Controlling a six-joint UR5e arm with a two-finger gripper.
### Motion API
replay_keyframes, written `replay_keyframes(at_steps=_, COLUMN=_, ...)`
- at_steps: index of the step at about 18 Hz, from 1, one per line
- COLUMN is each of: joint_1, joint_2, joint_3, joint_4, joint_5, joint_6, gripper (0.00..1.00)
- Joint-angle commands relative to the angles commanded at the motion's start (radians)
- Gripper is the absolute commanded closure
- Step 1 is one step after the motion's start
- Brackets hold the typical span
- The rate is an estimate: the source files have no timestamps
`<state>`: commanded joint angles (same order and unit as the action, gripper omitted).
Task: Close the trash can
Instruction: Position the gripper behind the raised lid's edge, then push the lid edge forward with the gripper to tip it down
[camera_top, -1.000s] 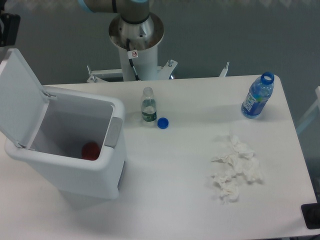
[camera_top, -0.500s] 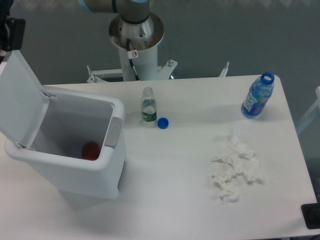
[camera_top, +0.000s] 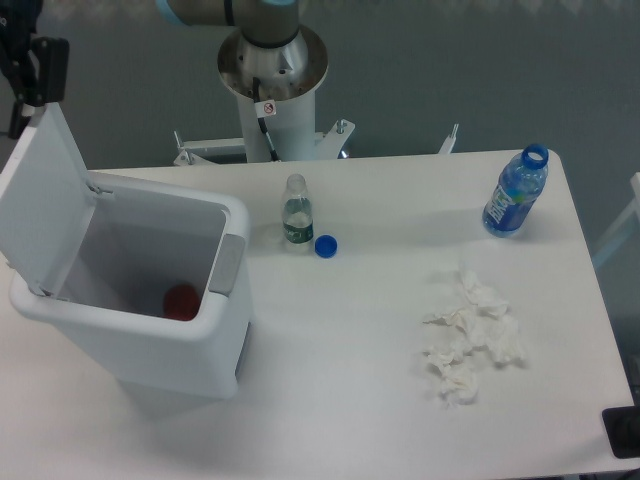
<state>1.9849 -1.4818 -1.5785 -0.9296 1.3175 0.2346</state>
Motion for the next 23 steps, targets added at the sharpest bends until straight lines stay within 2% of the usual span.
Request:
replay_keyframes(at_steps=3, joint_1=0.009, joint_2=-0.002, joint_3=-0.023, joint_4=0.0, joint_5=0.009, joint_6=0.002, gripper=0.0)
replay_keyframes(at_steps=9, joint_1=0.064, joint_2=-0.006, joint_3=-0.018, joint_4=0.002, joint_5=0.008, joint_6=0.006, gripper=0.0)
replay_keyframes(at_steps=13, joint_1=0.1, joint_2=-0.005, joint_3=-0.012, joint_4=0.0, joint_5=0.006, joint_6=0.058, gripper=0.0)
replay_keyframes(at_steps=23, joint_1=0.112, joint_2=-0.011, joint_3=-0.02, joint_4=-0.003, joint_5=0.032, joint_6=0.066, gripper=0.0)
